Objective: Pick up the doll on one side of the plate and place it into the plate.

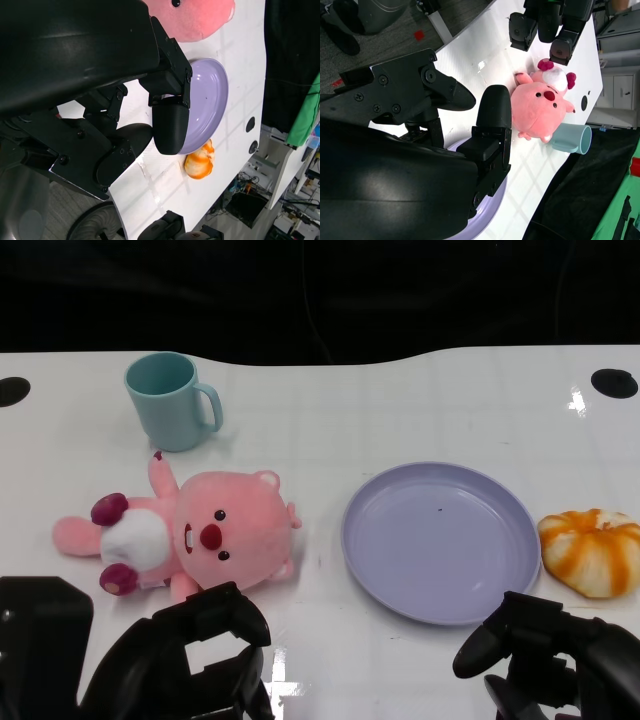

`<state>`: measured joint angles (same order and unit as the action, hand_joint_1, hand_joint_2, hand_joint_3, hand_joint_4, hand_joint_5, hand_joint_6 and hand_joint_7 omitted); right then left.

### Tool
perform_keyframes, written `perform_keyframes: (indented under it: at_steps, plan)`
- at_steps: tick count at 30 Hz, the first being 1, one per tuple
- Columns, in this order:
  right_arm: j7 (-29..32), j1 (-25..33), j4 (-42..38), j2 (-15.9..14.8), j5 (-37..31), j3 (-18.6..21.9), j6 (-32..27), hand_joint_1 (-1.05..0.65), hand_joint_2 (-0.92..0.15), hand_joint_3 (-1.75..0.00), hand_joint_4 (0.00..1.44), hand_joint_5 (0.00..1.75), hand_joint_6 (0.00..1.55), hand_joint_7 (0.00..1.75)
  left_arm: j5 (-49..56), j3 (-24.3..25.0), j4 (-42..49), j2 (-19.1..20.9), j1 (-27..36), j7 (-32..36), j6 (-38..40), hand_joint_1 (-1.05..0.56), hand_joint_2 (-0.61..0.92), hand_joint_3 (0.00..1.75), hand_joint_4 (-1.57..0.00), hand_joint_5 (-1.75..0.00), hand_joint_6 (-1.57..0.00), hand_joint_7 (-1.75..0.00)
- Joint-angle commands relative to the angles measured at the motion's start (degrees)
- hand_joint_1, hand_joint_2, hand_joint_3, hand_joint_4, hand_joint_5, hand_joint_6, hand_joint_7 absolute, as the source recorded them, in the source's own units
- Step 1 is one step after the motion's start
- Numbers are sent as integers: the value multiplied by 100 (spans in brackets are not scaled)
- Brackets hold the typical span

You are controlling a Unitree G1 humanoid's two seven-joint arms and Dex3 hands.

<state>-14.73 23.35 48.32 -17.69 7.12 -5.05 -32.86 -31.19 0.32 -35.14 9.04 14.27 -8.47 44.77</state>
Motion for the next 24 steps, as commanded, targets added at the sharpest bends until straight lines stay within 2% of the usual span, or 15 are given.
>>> perform_keyframes:
  at_steps: [1, 24]
  plan:
    - [-1, -50, 11, -64, -46, 28, 70, -16, -76, -86, 55, 170, 49, 137, -1, 47, -23, 62, -40, 24, 66, -16, 54, 122, -76, -175, -64, -163]
    - [-36, 58, 102, -15, 23, 68, 56, -14, -77, -86, 53, 172, 49, 139, 85, -3, -25, 101, 0, 2, -40, -15, 53, 126, -76, -175, -63, -164]
